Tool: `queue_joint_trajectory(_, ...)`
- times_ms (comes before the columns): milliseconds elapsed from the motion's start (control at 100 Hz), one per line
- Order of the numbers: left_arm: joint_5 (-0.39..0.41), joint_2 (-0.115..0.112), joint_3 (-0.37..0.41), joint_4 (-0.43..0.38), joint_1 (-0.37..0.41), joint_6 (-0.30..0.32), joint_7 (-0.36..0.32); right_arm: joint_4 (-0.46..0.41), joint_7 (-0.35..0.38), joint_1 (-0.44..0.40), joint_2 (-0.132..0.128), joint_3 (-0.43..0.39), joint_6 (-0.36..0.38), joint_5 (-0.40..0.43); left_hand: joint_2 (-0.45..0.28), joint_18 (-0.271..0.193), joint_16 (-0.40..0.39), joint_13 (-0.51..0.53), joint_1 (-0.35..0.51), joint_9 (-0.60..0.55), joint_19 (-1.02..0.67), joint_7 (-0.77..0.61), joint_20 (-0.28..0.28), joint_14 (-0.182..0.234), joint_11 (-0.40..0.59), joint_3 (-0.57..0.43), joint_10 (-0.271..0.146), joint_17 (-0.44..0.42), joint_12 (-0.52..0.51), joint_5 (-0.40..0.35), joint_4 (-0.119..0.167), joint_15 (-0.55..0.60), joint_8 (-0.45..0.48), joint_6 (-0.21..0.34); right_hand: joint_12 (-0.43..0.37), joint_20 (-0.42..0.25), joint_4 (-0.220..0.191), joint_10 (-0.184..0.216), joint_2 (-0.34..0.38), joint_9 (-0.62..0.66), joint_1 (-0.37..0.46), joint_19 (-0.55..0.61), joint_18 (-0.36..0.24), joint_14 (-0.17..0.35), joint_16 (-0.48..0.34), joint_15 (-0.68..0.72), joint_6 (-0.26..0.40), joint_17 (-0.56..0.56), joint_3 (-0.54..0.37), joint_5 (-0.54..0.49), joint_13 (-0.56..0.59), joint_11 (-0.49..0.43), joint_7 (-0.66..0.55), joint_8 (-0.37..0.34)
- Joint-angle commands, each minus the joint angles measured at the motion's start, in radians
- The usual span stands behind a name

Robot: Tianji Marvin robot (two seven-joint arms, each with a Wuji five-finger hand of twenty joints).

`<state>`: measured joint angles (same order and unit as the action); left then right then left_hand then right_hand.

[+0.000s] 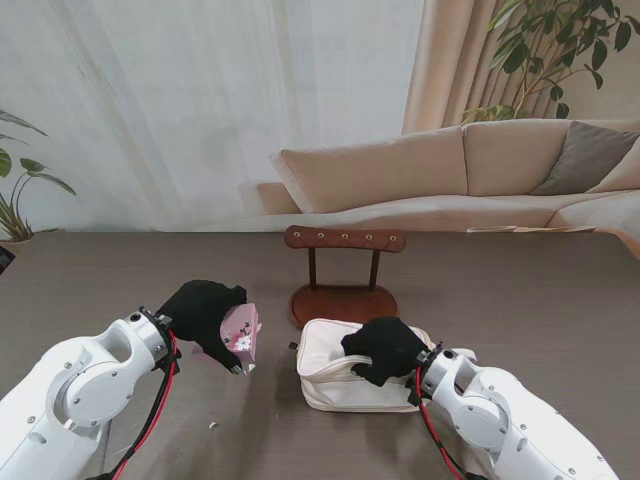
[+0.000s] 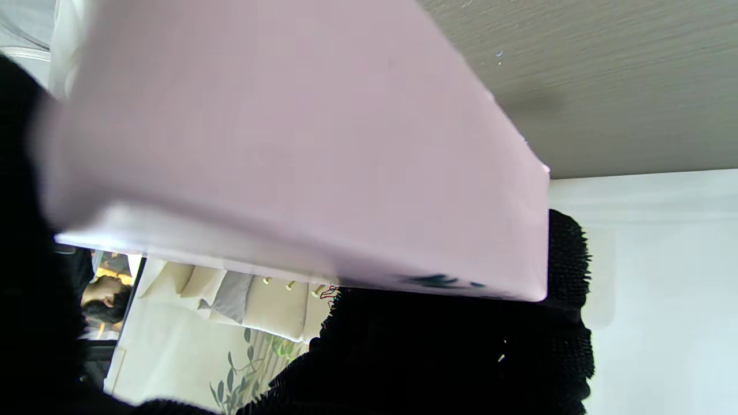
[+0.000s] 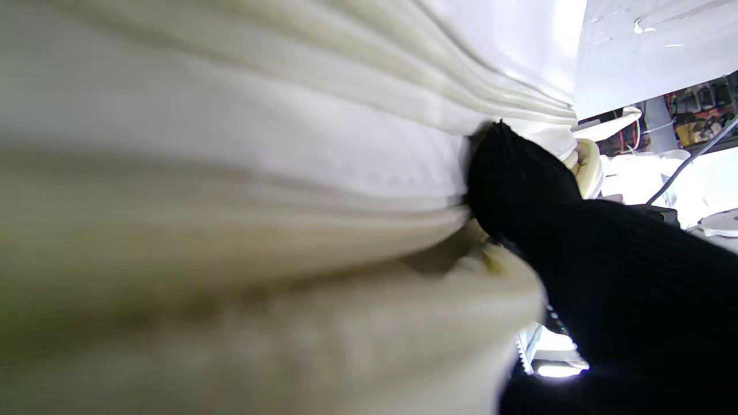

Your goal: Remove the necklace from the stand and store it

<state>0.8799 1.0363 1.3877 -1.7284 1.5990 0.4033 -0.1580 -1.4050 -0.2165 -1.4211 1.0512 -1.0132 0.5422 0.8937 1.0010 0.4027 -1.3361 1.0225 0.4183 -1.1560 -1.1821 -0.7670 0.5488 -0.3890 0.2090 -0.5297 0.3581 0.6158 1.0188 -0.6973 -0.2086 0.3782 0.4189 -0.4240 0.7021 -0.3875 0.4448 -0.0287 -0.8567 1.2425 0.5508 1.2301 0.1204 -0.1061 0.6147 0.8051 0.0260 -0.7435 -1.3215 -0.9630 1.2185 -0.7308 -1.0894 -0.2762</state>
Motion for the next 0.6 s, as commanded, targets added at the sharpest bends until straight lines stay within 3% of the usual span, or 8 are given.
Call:
queue_joint_trajectory(0,0.002,0.0,0.008,-0.006,0.006,-0.002,-0.017,-0.021,0.026,-0.002,0.027,0.024,-0.003,-0.006,-0.153,-0.068,-0.09,0.085,0.555,-0.102,-0.074,-0.696,0.031,0.081,0.114,-0.46,-0.155,0.036,0.031,-0.089,0.024,0.365,0.039,0.206,0.008,-0.021,-0.072,0.04,0.061,0.04,0.072,0.0,-0.052,0.045,0.001,0.078,0.255,0.039,-0.143,-0.048,0.091,-0.03,-0.121,-0.049)
queue_joint_trajectory(430,0.011,0.0,0.039,-0.02,0.031,-0.002,-0.013,-0.032,0.008,0.051,0.051,0.134,-0.134,-0.06,-0.153,-0.068,-0.091,0.085,0.557,-0.102,-0.074,-0.696,0.031,0.082,0.113,-0.459,-0.153,0.036,0.031,-0.089,0.025,0.365,0.039,0.205,0.003,-0.024,-0.069,0.039,0.057,0.037,0.07,-0.001,-0.048,0.04,-0.002,0.065,0.245,0.051,-0.141,-0.035,0.089,-0.02,-0.108,-0.043)
queue_joint_trajectory(520,0.011,0.0,0.04,-0.022,0.034,-0.002,-0.015,-0.039,0.017,0.048,0.046,0.131,-0.137,-0.042,-0.152,-0.068,-0.091,0.084,0.557,-0.102,-0.074,-0.696,0.032,0.08,0.114,-0.459,-0.155,0.036,0.031,-0.089,0.025,0.365,0.039,0.205,-0.004,-0.044,-0.059,0.047,0.049,0.024,0.044,0.02,0.005,0.048,-0.009,0.044,0.228,0.077,-0.143,0.005,0.089,-0.005,-0.078,-0.002)
queue_joint_trajectory(590,0.011,0.0,0.04,-0.023,0.035,-0.003,-0.015,-0.047,0.037,0.043,0.038,0.118,-0.13,-0.028,-0.152,-0.068,-0.092,0.084,0.557,-0.102,-0.074,-0.696,0.032,0.08,0.113,-0.458,-0.154,0.035,0.031,-0.089,0.025,0.365,0.039,0.205,-0.006,-0.058,-0.068,0.052,0.038,-0.033,-0.04,0.008,0.045,0.05,-0.018,-0.003,0.208,0.125,-0.142,0.099,0.038,0.031,-0.027,0.05)
